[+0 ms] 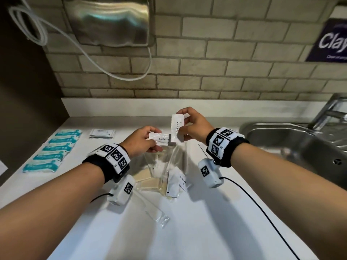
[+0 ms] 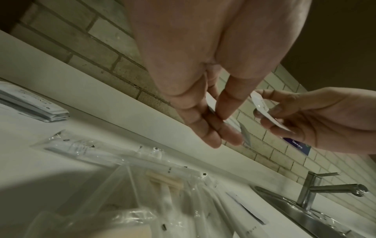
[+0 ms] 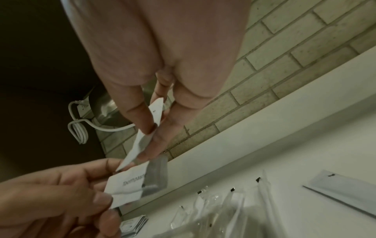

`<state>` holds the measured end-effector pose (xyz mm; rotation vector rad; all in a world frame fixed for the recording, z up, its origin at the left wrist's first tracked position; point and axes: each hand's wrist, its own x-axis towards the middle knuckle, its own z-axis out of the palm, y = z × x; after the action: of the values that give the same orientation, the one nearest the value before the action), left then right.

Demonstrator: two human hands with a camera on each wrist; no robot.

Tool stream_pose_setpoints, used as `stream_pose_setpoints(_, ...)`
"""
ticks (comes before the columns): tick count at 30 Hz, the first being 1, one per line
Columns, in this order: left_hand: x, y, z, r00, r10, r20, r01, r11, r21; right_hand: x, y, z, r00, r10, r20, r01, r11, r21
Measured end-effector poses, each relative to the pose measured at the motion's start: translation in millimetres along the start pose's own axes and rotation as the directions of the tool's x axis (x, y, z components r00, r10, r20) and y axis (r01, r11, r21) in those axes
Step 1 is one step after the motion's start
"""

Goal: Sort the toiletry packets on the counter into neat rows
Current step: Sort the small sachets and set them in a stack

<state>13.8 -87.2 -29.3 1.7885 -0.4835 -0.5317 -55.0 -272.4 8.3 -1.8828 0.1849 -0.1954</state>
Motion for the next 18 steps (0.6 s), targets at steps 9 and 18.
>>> stream_pose_setpoints(9,-5,1,12,1.0,0.025,0.017,-0.024,0.999,-0.025,-4,16,0,0.989,0.072,-0.126,-0.066,0.997,0.046)
stream_pose_setpoints(18,-16,7,23,0.999,0.051,-0.012,-0.052,0.997,-0.065,-13,16,7,0.989,0.079,-0.125,-0.048,0.972,0.229)
